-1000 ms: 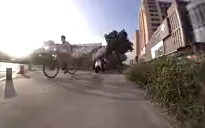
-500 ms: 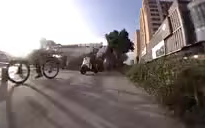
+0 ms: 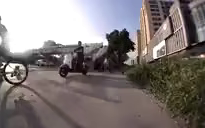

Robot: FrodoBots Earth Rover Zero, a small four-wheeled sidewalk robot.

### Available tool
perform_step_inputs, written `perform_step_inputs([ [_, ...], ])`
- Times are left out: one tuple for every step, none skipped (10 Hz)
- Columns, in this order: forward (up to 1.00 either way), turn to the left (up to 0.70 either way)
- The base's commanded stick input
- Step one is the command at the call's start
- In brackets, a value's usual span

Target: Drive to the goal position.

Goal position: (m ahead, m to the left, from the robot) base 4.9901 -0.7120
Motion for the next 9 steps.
perform_step_inputs([
  [0.45,0.0],
  [0.45,0.0],
  [0.45,0.0],
  [0.45,0.0],
  [0.45,0.0],
  [0.45,0.0],
  [0.45,0.0],
  [0.45,0.0],
  [0.45,0.0],
])
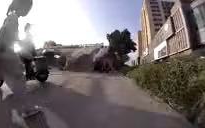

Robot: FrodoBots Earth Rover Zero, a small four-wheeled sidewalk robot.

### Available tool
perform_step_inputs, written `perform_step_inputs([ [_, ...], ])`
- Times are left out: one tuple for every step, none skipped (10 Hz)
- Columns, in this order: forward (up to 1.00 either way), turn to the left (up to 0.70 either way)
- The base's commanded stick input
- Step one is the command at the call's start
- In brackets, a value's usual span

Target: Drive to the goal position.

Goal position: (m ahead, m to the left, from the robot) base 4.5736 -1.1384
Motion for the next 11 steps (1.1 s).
perform_step_inputs([
  [0.45,0.0],
  [0.45,0.0],
  [0.45,0.0],
  [0.45,0.0],
  [0.45,0.0],
  [0.45,0.0],
  [0.45,0.0],
  [0.45,0.0],
  [0.45,0.0],
  [0.45,0.0],
  [0.45,-0.02],
])
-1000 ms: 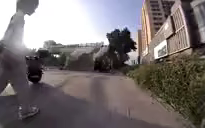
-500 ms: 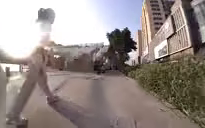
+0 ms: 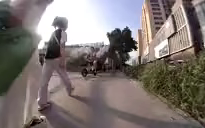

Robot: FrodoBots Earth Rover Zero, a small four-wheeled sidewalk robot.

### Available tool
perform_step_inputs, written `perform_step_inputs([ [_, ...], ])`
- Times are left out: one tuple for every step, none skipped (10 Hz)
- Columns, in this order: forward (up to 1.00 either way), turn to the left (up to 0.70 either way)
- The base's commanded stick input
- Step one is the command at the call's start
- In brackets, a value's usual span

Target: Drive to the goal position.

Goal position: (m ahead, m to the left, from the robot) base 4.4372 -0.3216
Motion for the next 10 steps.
perform_step_inputs([
  [0.45,-0.21],
  [0.45,-0.26],
  [0.45,-0.26],
  [0.45,-0.02],
  [0.45,0.0],
  [0.45,0.0],
  [0.45,0.0],
  [0.45,0.0],
  [0.45,0.0],
  [0.45,0.0],
])
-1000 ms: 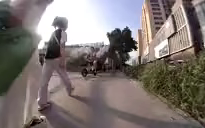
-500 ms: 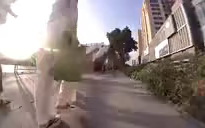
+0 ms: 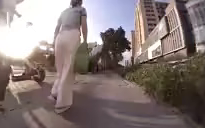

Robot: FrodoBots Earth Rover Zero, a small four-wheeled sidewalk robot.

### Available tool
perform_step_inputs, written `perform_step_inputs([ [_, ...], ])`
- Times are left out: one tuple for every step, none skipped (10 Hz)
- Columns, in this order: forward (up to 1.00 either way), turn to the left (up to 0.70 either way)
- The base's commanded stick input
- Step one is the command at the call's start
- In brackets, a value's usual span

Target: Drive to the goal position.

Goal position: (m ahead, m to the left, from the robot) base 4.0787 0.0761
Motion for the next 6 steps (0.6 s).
perform_step_inputs([
  [0.45,0.0],
  [0.45,0.0],
  [0.45,0.0],
  [0.45,0.0],
  [0.45,0.0],
  [0.45,0.0],
])
